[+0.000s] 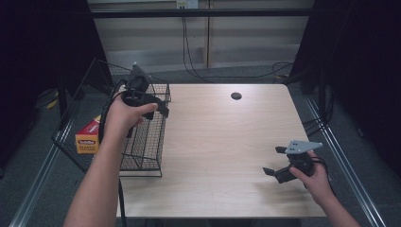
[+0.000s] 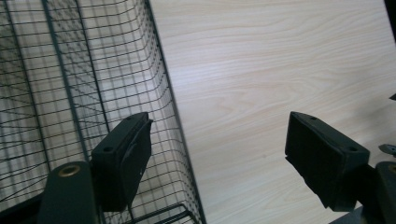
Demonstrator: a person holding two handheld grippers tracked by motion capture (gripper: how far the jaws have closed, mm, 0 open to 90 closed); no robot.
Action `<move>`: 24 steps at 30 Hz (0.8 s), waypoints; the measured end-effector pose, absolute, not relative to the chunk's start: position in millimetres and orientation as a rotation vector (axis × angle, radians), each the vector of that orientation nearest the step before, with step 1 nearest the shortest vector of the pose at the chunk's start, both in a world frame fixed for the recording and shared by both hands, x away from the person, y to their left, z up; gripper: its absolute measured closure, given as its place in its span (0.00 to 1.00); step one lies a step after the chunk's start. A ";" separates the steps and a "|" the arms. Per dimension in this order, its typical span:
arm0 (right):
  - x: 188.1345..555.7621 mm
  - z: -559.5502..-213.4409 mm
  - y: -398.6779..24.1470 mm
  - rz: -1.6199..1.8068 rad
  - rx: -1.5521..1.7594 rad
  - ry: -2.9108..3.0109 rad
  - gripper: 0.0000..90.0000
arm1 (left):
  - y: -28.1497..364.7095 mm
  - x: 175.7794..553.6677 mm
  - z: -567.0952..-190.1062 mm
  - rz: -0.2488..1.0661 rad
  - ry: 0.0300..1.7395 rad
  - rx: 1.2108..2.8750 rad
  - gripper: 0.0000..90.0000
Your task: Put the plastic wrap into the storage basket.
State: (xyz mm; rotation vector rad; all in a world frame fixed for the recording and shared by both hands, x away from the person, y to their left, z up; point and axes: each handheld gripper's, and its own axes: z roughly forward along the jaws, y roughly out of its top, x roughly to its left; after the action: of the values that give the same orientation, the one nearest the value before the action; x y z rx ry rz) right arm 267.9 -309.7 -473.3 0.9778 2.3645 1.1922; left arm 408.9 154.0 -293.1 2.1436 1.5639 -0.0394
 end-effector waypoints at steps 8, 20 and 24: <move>267.7 -473.0 -308.2 1.195 0.972 2.379 0.02 | 136.1 402.0 -305.0 -0.064 1.488 2.184 0.25; 268.1 -473.1 -308.0 1.190 0.970 2.381 0.02 | 118.3 394.0 -323.4 -0.097 1.397 2.186 0.23; 268.1 -473.5 -307.5 1.188 0.964 2.381 0.02 | 111.6 392.4 -329.2 -0.102 1.369 2.197 0.22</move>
State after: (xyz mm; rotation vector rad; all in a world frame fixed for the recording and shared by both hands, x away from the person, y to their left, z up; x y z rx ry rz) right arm 268.1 -307.5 -473.5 0.9643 2.3814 1.1883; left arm 392.4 111.6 -329.2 2.1966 1.3686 -0.1016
